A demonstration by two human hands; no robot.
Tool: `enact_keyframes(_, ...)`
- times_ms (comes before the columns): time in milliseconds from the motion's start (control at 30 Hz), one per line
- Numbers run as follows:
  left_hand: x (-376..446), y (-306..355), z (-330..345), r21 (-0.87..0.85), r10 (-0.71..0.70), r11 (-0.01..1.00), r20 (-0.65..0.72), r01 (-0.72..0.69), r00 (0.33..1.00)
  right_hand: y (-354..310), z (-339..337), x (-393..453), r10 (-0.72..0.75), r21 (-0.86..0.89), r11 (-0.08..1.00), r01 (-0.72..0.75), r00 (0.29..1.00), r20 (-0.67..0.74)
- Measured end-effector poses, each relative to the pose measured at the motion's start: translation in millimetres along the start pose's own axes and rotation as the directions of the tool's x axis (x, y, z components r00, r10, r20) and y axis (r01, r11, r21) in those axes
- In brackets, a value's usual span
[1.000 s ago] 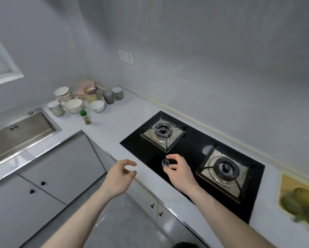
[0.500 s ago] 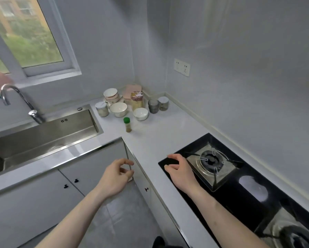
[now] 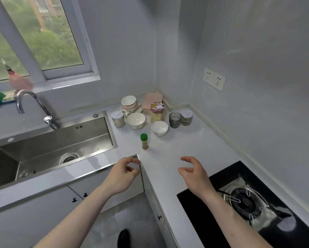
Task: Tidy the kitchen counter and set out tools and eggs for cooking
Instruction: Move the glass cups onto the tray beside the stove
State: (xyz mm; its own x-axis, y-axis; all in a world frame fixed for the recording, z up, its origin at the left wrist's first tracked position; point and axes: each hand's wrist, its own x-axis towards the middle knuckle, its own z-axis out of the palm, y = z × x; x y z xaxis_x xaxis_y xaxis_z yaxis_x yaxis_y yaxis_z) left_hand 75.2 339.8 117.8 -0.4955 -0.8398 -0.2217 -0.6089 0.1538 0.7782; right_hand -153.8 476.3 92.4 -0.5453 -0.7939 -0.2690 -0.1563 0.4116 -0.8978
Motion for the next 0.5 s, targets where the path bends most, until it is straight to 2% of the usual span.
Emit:
enact_keyframes(267, 100, 6, -24, 0.008, 0.063, 0.998, 0.113, -0.064, 0.992, -2, 16, 45, 0.092, 0.036, 0.996, -0.087, 0.984, -0.154)
enact_keyframes(500, 189, 7, -57, 0.035, 0.121, 0.991, 0.225, -0.132, 0.967, -31, 53, 101, 0.157, 0.062, 0.987, -0.147, 0.964, -0.212)
